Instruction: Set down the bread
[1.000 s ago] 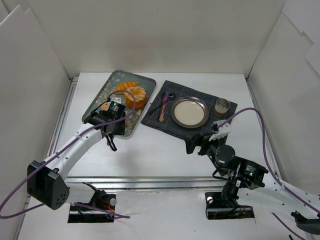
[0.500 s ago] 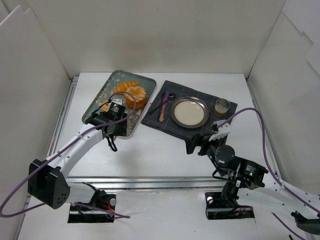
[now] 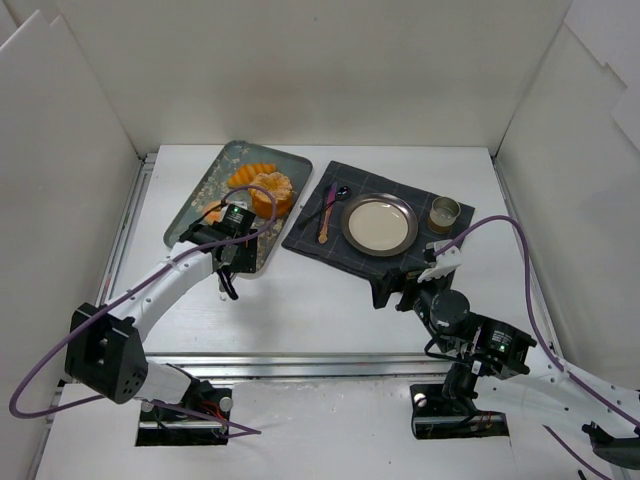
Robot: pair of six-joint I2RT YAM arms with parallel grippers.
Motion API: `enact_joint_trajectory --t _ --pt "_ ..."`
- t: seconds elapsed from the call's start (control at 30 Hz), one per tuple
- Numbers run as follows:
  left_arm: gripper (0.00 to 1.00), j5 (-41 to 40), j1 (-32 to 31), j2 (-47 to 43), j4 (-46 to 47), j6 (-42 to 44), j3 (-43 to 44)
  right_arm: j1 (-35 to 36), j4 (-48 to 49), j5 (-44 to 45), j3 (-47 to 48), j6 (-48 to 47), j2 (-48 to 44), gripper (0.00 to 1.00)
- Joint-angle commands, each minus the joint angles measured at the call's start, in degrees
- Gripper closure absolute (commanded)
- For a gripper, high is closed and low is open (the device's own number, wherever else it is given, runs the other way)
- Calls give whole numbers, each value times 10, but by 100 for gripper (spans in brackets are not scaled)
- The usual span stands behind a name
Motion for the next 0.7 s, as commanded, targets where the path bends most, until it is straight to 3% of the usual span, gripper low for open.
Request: enact_joint_trajectory --t 0.0,0.2,0.27,0.43,0.67 --pt "33 -3 7 -1 20 -8 11 0 26 21 19 6 7 2" --pt "35 0 13 5 20 -6 13 0 26 21 19 7 7 2" --pt "43 3 13 7 25 -6 14 0 26 21 19 7 6 2" --pt "51 14 13 8 25 -1 16 0 25 21 19 6 7 2" --pt "52 13 6 -27 11 -5 22 0 24 21 20 7 8 2"
